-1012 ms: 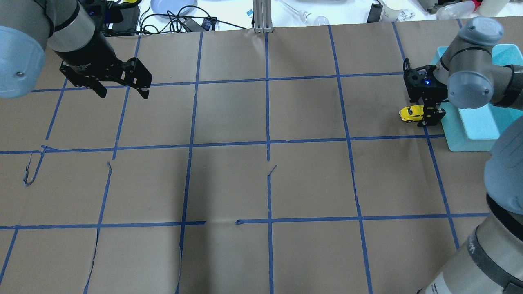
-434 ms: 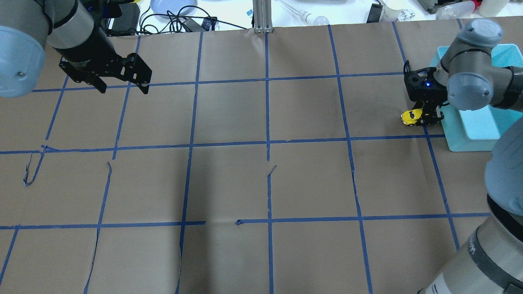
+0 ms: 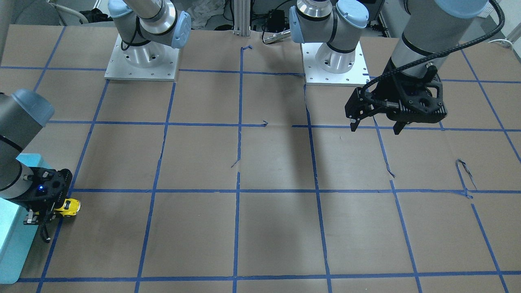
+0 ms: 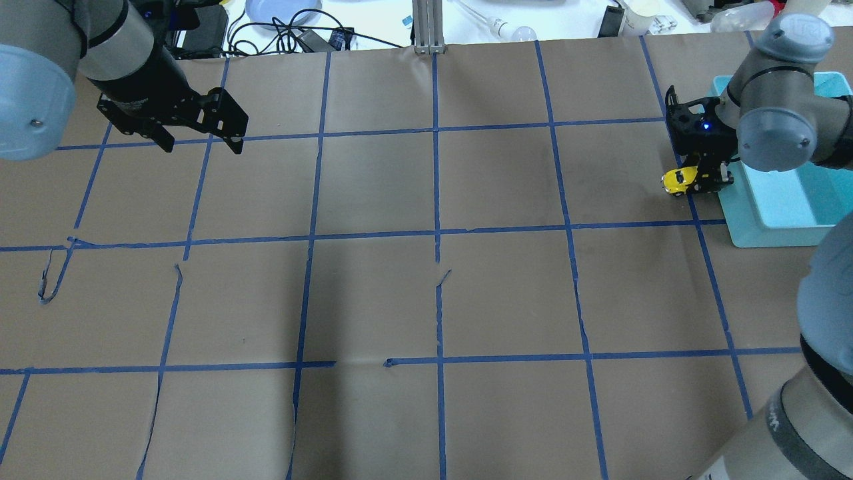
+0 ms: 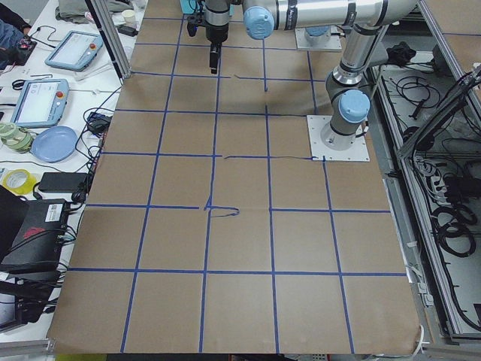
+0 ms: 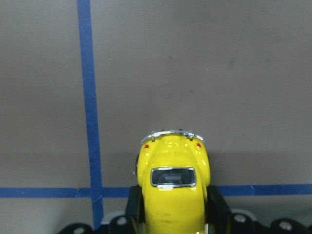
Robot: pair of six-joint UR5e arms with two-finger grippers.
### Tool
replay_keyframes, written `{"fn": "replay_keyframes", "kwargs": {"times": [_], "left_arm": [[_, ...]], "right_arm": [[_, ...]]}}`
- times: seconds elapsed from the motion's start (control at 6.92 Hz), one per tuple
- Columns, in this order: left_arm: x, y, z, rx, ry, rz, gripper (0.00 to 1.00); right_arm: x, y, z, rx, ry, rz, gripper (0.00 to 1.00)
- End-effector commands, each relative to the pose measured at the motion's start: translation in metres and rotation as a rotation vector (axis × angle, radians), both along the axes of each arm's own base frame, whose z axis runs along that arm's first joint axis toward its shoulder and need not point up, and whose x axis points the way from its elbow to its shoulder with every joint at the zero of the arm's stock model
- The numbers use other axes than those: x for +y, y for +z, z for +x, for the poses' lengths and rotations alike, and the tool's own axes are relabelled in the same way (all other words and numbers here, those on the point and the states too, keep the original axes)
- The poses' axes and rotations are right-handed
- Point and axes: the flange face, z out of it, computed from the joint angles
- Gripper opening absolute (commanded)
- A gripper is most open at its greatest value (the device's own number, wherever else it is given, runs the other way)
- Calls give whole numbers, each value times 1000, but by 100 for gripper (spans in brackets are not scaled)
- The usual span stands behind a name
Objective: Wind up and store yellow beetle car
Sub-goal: 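Lift the car with the right gripper and carry it over the bin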
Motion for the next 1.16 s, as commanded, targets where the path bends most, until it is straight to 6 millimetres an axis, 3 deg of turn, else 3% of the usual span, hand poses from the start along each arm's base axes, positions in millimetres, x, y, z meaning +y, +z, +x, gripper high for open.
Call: {"fn": "replay_keyframes", "kwargs": {"times": [0.0, 0.43, 0.72, 0.87, 1.01], "left_arm": [[-1, 0, 1, -1, 1, 0, 100], [-2, 3, 2, -1, 2, -23, 100], [-3, 3, 2, -2, 2, -30, 100], [-4, 3, 2, -2, 0, -28, 100], [-4, 2, 2, -3, 1, -28, 100]], "right_arm": [[-6, 41, -1, 12, -38, -68, 0], [-6, 69, 1, -14, -83, -2, 0], [-17, 98, -7, -17, -56, 49, 0], [-18, 102, -15, -12, 59, 51, 0], [-12, 100, -50, -19, 143, 53, 0]]}}
